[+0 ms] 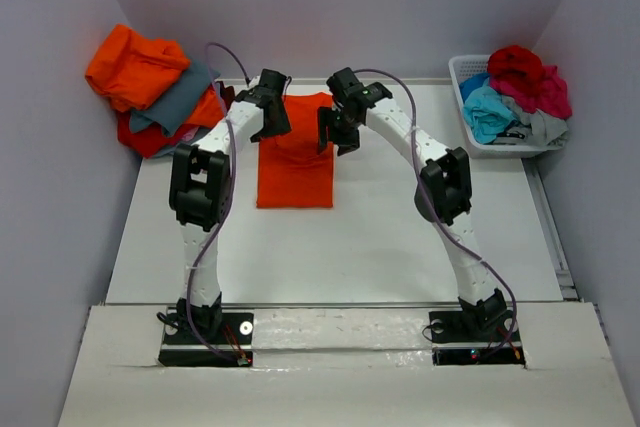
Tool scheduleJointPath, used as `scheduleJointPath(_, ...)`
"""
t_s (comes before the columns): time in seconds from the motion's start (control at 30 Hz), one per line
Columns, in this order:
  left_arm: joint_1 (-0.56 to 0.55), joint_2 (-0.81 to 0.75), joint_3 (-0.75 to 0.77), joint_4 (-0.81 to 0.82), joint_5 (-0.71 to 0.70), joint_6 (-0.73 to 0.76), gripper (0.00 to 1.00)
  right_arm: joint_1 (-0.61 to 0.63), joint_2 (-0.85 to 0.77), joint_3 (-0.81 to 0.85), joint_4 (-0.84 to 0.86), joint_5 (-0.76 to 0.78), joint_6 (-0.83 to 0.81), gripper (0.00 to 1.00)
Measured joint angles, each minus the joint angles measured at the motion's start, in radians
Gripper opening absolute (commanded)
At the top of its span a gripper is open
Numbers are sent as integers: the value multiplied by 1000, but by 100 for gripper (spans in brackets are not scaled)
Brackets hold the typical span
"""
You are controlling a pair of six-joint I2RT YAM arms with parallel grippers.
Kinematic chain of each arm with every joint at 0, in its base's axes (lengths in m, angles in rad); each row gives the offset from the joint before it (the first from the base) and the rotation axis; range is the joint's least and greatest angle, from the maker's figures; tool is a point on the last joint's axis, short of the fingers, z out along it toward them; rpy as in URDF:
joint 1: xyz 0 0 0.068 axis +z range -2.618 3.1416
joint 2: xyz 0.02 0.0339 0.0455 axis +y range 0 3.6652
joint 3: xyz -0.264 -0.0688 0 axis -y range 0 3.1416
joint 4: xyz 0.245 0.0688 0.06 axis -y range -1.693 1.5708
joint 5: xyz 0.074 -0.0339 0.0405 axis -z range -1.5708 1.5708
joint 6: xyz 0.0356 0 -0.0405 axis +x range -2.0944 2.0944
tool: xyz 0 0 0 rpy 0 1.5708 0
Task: Fold and stack the t-shirts
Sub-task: Fold the tshirt
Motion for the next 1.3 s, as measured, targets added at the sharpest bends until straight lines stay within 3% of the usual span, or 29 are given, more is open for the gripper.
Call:
scheduleJointPath(0.27, 0, -114, -135, -52, 53, 1, 69, 0, 15, 14, 2, -50, -1, 61)
scheduleJointPath(0.7, -48, -146, -170, -126, 162, 8, 68, 0, 163, 47, -3, -112, 1, 55)
scheduleJointPath(1.03, -52, 8, -96, -166, 190, 26, 67, -29, 196, 115, -5, -131, 3, 61)
scheduleJointPath(1.3, -52, 158, 126, -227, 176, 31, 68, -52, 191, 102, 6, -139, -3, 64)
